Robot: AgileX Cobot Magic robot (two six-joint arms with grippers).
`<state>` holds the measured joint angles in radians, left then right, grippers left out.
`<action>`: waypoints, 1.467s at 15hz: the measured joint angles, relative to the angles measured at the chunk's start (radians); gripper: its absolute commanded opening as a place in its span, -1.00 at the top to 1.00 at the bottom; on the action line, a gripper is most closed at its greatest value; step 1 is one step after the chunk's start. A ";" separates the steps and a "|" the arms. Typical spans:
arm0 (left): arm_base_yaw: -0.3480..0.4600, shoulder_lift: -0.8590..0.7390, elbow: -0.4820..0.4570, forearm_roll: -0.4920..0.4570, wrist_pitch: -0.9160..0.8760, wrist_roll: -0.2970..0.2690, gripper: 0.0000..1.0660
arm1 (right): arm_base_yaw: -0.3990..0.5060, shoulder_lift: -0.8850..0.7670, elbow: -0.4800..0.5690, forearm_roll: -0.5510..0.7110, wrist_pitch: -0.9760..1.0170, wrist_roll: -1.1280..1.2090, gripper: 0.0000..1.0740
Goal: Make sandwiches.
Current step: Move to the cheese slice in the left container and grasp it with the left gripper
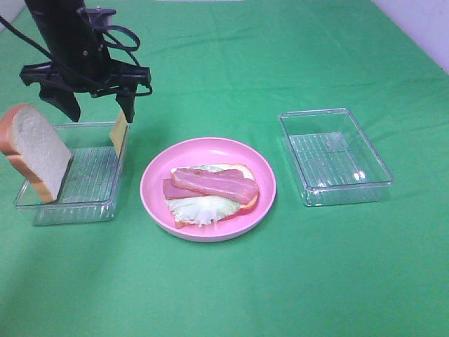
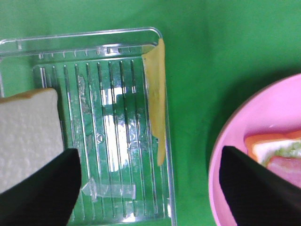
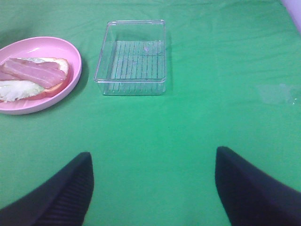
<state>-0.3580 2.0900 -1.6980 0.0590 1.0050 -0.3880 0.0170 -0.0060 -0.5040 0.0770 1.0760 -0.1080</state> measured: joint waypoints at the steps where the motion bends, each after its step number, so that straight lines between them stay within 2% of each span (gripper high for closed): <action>1: 0.000 0.025 0.000 0.000 -0.021 0.000 -0.43 | 0.000 0.000 0.000 0.000 0.000 0.000 -0.29; 4: 0.000 0.066 0.000 0.001 -0.080 0.000 -0.36 | 0.000 0.000 0.000 0.001 0.000 0.000 -0.29; 7: 0.000 0.084 0.000 0.001 -0.094 0.000 -0.14 | 0.000 0.000 0.000 0.001 0.000 0.000 -0.29; 10: 0.000 0.089 0.000 0.001 -0.097 0.000 -0.11 | 0.000 0.000 0.000 0.001 0.000 0.000 -0.29; 11: 0.000 0.096 0.000 0.001 -0.101 0.000 0.05 | 0.000 0.000 0.000 0.001 0.000 0.000 -0.29; 13: 0.000 0.103 0.000 0.001 -0.108 0.000 0.53 | 0.000 0.000 0.000 0.001 0.000 0.000 -0.29; 14: 0.000 0.103 0.000 0.001 -0.115 0.000 0.71 | 0.000 0.000 0.000 0.001 0.000 0.000 -0.29; 15: 0.000 0.103 0.000 0.001 -0.124 0.000 0.86 | 0.000 0.000 0.000 0.001 0.000 0.000 -0.29; 16: 0.000 0.103 0.000 0.001 -0.124 0.000 0.86 | 0.000 0.000 0.000 0.001 0.000 0.000 -0.29; 17: 0.000 0.103 0.000 0.001 -0.128 0.000 1.00 | 0.000 0.000 0.000 0.001 0.000 0.000 -0.29; 22: 0.000 0.099 -0.009 -0.001 -0.109 0.003 1.00 | 0.000 0.000 0.000 0.001 0.000 0.000 -0.29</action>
<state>-0.3580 2.1890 -1.7070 0.0580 0.8960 -0.3850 0.0170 -0.0060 -0.5040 0.0780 1.0760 -0.1080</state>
